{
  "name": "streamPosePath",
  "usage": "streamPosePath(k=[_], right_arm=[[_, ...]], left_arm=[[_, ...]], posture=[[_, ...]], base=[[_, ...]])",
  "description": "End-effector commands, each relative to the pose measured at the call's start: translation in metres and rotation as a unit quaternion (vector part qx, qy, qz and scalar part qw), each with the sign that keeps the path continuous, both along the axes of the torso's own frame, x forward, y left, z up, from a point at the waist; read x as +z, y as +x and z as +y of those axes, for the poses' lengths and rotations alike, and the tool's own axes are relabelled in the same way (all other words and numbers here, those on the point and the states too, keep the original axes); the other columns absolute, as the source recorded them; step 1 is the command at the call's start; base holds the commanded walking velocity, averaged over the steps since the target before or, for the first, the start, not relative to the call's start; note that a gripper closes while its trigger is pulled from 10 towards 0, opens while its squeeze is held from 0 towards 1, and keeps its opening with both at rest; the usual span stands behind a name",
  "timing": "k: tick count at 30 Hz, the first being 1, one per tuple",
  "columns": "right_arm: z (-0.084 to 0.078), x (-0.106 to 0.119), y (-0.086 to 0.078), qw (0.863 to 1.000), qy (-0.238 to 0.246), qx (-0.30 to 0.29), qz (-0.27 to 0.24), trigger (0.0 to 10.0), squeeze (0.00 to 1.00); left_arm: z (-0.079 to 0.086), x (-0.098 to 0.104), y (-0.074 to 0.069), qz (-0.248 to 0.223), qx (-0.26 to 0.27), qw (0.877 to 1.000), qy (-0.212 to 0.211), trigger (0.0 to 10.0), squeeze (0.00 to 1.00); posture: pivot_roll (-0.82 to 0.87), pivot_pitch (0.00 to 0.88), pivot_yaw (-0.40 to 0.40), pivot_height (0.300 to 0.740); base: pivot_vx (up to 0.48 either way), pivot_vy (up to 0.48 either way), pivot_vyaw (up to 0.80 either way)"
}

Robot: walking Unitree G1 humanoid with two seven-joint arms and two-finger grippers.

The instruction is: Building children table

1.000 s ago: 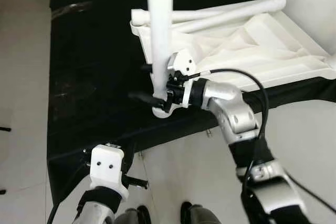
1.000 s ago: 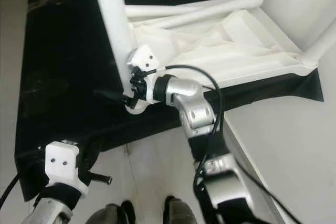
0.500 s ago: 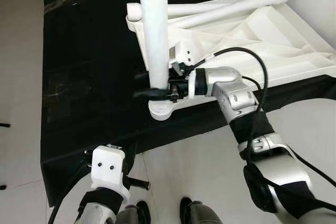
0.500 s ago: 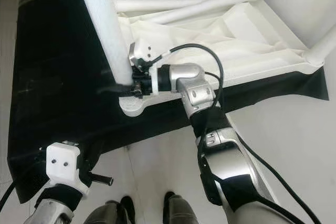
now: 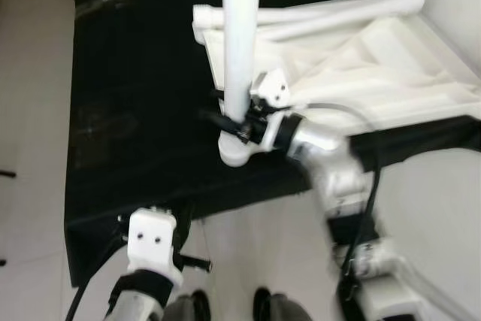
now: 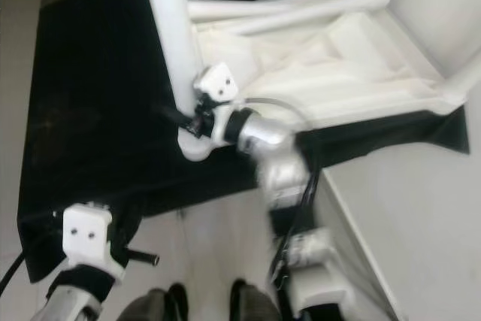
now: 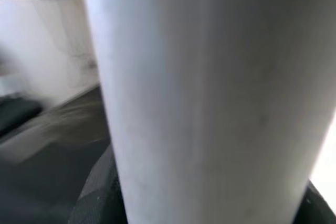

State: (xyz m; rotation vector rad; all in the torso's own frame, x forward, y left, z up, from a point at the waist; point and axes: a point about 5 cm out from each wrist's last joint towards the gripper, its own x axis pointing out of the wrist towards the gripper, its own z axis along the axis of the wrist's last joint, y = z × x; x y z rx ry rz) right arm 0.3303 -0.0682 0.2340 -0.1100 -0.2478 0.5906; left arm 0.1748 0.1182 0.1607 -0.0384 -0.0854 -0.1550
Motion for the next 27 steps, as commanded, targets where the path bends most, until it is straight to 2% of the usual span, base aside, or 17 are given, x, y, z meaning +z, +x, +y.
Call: streamPosePath(k=[1,2,3,4,6,8,9,11,12,14,17,18,20,24,25,26,27], right_arm=[[-0.015,-0.048,-0.010,0.990,-0.012,-0.097,0.103,0.0,0.00],[-0.015,-0.048,-0.010,0.990,-0.012,-0.097,0.103,0.0,0.00],[0.000,-0.052,-0.015,0.993,-0.011,-0.058,0.106,0.0,0.00],[0.000,-0.052,-0.015,0.993,-0.011,-0.058,0.106,0.0,0.00],[0.019,-0.048,-0.012,0.995,-0.015,-0.010,0.094,0.0,0.00],[0.023,-0.044,-0.009,0.996,-0.019,-0.002,0.087,0.0,0.00],[0.024,-0.040,-0.006,0.996,-0.011,-0.002,0.086,10.0,0.00],[0.029,-0.035,-0.007,0.996,-0.007,0.029,0.084,10.0,0.00],[0.036,-0.027,-0.010,0.993,-0.007,0.096,0.074,10.0,0.93],[0.038,-0.025,-0.011,0.990,-0.011,0.125,0.068,10.0,1.00],[0.034,-0.016,-0.005,0.975,-0.024,0.216,0.050,10.0,1.00],[0.034,-0.016,-0.005,0.975,-0.024,0.216,0.050,10.0,1.00],[0.027,-0.004,0.003,0.949,-0.070,0.306,0.024,10.0,1.00],[0.025,0.000,0.005,0.941,-0.086,0.328,0.016,10.0,1.00],[0.024,0.005,0.008,0.931,-0.098,0.351,0.012,10.0,0.10],[0.024,0.012,0.011,0.918,-0.112,0.380,0.011,10.0,0.00],[0.024,0.012,0.011,0.918,-0.112,0.380,0.011,10.0,0.00]], left_arm=[[0.002,-0.003,-0.002,0.010,0.000,1.000,0.004,10.0,0.00],[0.002,-0.003,-0.002,0.010,0.000,1.000,0.004,10.0,0.00],[0.002,-0.004,0.000,0.010,-0.001,1.000,0.005,10.0,0.00],[0.002,-0.004,0.000,0.010,-0.001,1.000,0.005,10.0,0.00],[0.002,-0.006,0.002,0.012,-0.002,1.000,0.005,10.0,0.00],[0.002,-0.006,0.002,0.012,-0.001,1.000,0.004,10.0,0.00],[0.003,-0.006,0.003,0.011,0.001,1.000,0.004,10.0,0.00],[0.003,-0.006,0.003,0.011,0.004,1.000,0.004,10.0,0.00],[0.004,-0.006,0.002,0.010,0.008,1.000,0.004,10.0,0.00],[0.004,-0.006,0.002,0.010,0.009,1.000,0.004,10.0,0.00],[0.003,-0.007,0.003,0.009,0.009,1.000,0.004,10.0,0.00],[0.003,-0.007,0.003,0.009,0.009,1.000,0.004,10.0,0.00],[0.002,-0.006,0.003,0.010,0.005,1.000,0.002,10.0,0.00],[0.001,-0.006,0.003,0.010,0.004,1.000,0.002,10.0,0.00],[0.001,-0.006,0.002,0.010,0.003,1.000,0.001,10.0,0.00],[0.000,-0.005,0.001,0.011,0.003,1.000,0.001,10.0,0.00],[0.000,-0.005,0.001,0.011,0.003,1.000,0.001,10.0,0.00]], posture=[[-0.03,0.283,-0.016,0.740],[-0.03,0.283,-0.016,0.740],[-0.02,0.262,-0.016,0.740],[-0.02,0.262,-0.016,0.740],[-0.02,0.250,-0.017,0.740],[-0.02,0.245,-0.021,0.740],[-0.02,0.239,-0.026,0.740],[-0.02,0.237,-0.025,0.740],[-0.01,0.234,-0.025,0.740],[-0.01,0.234,-0.025,0.740],[-0.01,0.230,-0.022,0.740],[-0.01,0.230,-0.022,0.740],[-0.01,0.236,-0.019,0.740],[-0.01,0.236,-0.019,0.740],[0.00,0.242,-0.021,0.740],[0.01,0.249,-0.021,0.740],[0.01,0.249,-0.021,0.740]], base=[[0.000,0.000,0.00],[0.000,0.000,0.00],[0.000,0.000,0.00],[0.000,0.000,0.00],[0.000,0.000,0.00],[0.000,0.000,0.00],[0.000,0.000,0.00],[0.000,0.000,0.00],[0.000,0.000,0.00],[0.000,0.000,0.00],[0.000,0.000,0.00],[0.000,0.000,0.00],[0.000,0.000,0.00],[0.000,0.000,0.00],[0.000,0.000,0.00],[0.000,0.000,0.00],[0.000,0.000,0.00]])
